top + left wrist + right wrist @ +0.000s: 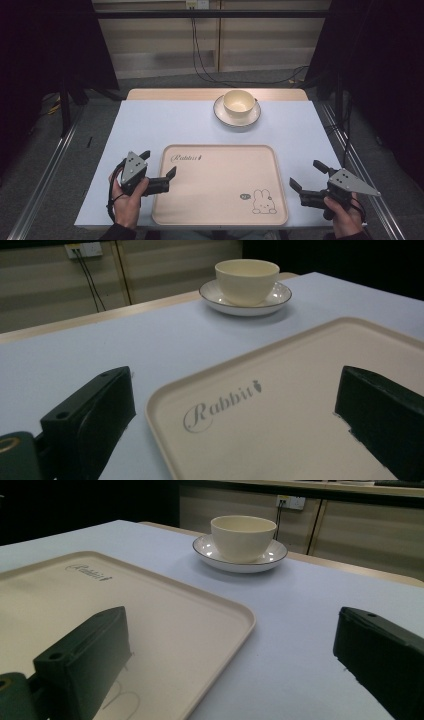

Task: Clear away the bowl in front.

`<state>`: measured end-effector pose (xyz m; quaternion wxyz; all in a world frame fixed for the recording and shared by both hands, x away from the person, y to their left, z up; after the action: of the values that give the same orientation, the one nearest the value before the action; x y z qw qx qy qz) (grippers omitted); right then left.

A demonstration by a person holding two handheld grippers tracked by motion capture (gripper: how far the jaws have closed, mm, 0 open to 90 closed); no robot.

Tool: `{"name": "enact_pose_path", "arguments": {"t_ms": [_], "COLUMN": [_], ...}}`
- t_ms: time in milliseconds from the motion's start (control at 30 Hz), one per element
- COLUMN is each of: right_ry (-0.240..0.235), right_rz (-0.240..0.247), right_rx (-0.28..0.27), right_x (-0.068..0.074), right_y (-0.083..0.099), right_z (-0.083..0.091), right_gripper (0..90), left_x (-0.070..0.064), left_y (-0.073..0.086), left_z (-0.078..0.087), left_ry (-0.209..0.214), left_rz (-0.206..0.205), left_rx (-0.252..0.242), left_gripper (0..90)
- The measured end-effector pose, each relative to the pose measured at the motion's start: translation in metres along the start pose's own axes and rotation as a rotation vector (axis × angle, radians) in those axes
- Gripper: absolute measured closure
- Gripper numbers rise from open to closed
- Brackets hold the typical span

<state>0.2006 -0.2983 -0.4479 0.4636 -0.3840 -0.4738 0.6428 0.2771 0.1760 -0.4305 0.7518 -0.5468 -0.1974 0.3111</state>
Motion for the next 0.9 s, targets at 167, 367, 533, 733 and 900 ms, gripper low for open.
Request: {"name": "enact_pose_path", "arguments": {"t_ms": [167,367,533,733,900], "right_ry": [-0.004,0.001,0.004,-0.004,-0.005], "right_rz": [0.003,0.0,0.006,0.004,0.005], "right_rx": [-0.002,-0.001,-0.01,-0.012,-0.014], "right_x": [0.0,0.0,0.0,0.0,0.0], "right_y": [0.0,0.0,0.0,0.0,0.0], "right_z": [0.0,0.0,0.0,0.0,0.0], "right_gripper": [1.1,1.1,1.0,1.0,1.0], "left_x": [0.006,0.008,0.011,0.007,0.007], "left_y": [-0.007,-0.015,-0.025,-0.036,-0.048], "left_z": [-0.013,-0.028,-0.04,-0.057,-0.071], "left_ry": [0.024,0.035,0.052,0.105,0.111], "left_rz": [0.001,-0.019,-0.037,-0.035,-0.022], "left_rx": [0.015,0.026,0.025,0.034,0.041], "left_gripper": [2.2,2.8,4.9,4.2,4.3]}}
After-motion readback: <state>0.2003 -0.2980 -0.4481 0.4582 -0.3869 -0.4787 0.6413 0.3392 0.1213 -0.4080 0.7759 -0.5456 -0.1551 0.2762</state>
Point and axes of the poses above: each handheld gripper's, and its own axes: z roughly backward along the jaws, y roughly out of its underside, x roughly to its left, the point moved 2 cm from there along -z, roughly forward along the jaws, and after that the axes turned 11 degrees about y, right-handed, at the moved point
